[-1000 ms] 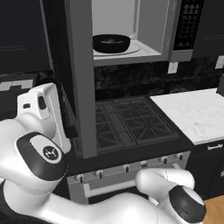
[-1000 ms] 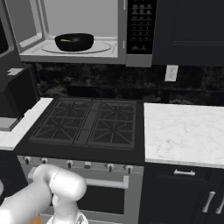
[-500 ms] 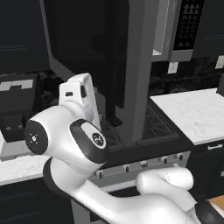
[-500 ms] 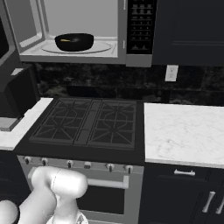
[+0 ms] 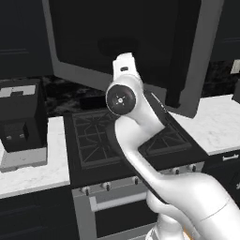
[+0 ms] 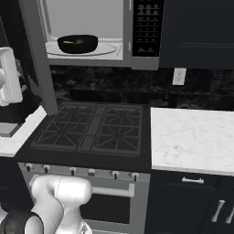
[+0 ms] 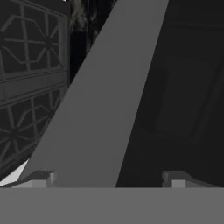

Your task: Pick the cucumber from the sink and place it in the bowl. Then pick the bowl and place it in the microwave. Then close the microwave door and press the start button.

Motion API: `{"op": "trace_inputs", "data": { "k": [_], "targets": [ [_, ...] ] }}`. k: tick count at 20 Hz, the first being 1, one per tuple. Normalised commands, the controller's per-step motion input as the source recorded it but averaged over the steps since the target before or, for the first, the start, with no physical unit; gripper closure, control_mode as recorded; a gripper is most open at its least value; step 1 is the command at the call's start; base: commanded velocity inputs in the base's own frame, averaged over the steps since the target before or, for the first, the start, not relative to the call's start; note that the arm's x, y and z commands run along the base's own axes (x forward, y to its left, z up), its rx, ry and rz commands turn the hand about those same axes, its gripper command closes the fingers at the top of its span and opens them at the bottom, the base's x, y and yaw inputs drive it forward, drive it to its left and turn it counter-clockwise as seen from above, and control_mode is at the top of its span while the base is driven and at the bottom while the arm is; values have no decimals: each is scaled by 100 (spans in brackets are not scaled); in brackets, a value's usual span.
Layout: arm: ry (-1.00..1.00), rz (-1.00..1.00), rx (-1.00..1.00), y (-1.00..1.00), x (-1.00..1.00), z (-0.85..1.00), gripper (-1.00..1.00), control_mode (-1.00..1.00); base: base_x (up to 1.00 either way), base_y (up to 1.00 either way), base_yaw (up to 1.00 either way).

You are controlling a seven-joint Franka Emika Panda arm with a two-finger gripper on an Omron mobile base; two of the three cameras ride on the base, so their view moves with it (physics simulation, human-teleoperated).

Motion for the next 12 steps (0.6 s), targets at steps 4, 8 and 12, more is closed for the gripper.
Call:
{"op": "trace_inputs", "data": {
  "k": [4, 8, 12],
  "targets": [
    [16, 22, 7, -57, 100, -4, -100, -100, 0, 0, 0],
    [15, 26, 7, -42, 100, -2, -100, -100, 0, 0, 0],
    [13, 29, 10, -34, 100, 0, -100, -100, 0, 0, 0]
  ]
}}
